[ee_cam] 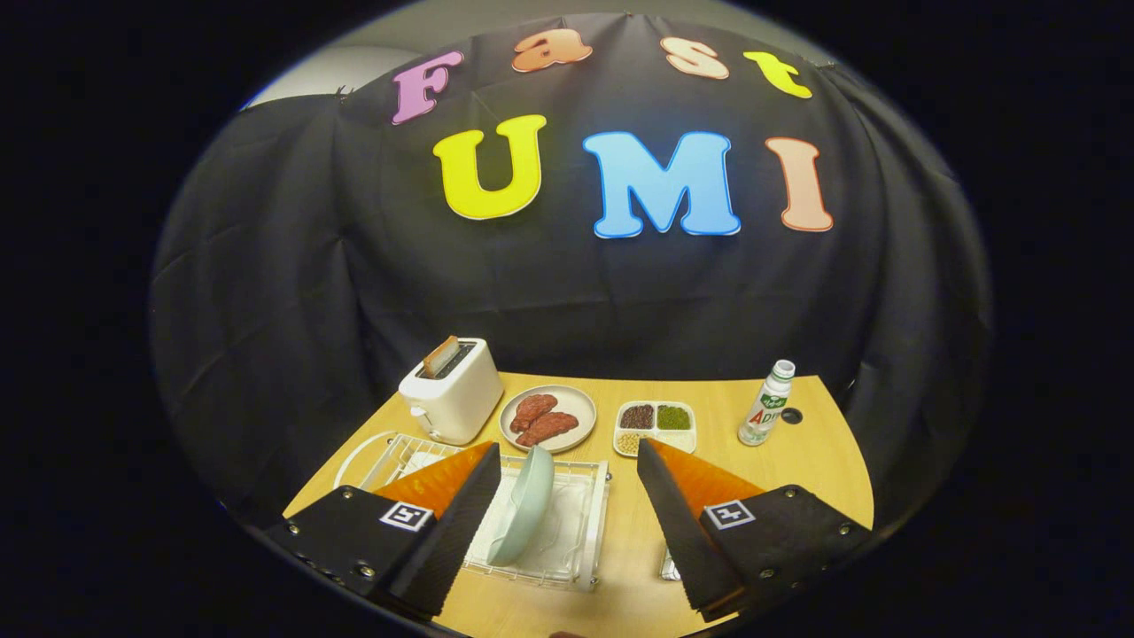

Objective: Take the plate from the dish rack, then take the spoon from the basket and place it into the plate.

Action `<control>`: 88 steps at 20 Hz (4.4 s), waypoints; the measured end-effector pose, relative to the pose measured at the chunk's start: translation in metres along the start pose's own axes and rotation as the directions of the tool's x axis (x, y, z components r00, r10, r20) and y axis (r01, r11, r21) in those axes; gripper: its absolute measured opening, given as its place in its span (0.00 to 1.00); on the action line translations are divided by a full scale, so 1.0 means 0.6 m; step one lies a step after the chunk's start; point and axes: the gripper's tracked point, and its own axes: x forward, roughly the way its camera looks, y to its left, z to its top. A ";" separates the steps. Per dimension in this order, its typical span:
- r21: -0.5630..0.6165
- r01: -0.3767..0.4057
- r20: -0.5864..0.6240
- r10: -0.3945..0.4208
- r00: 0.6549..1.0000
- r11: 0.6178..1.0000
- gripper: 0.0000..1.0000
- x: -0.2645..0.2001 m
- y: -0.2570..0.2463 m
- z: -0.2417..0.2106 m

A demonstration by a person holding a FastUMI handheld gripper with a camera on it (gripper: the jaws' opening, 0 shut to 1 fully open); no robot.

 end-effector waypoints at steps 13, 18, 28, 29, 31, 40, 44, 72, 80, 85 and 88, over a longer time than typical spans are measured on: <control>0.038 0.091 -0.278 -0.077 0.957 0.995 0.89 0.096 0.053 -0.086; 0.052 0.155 -0.390 -0.123 0.913 0.987 0.82 0.126 0.063 -0.131; 0.031 0.303 -0.509 -0.246 0.825 0.952 0.33 0.157 0.046 -0.162; 0.009 0.313 -0.516 -0.264 0.815 0.950 0.24 0.156 0.042 -0.158; -0.118 0.343 -0.522 -0.352 0.777 0.932 0.17 0.148 0.018 -0.162; -0.365 0.413 -0.463 -0.547 0.697 0.834 0.09 0.147 0.072 -0.132; -0.415 0.420 -0.453 -0.584 0.674 0.807 0.09 0.148 0.077 -0.116; -0.198 0.521 -0.448 -0.550 0.705 0.830 0.09 -0.088 -0.121 -0.028; -0.112 0.481 -0.476 -0.472 0.742 0.869 0.09 -0.146 -0.173 -0.048; -0.027 0.429 -0.499 -0.384 0.777 0.903 0.09 -0.172 -0.198 -0.075; 0.060 0.381 -0.523 -0.296 0.799 0.923 0.09 -0.183 -0.209 -0.103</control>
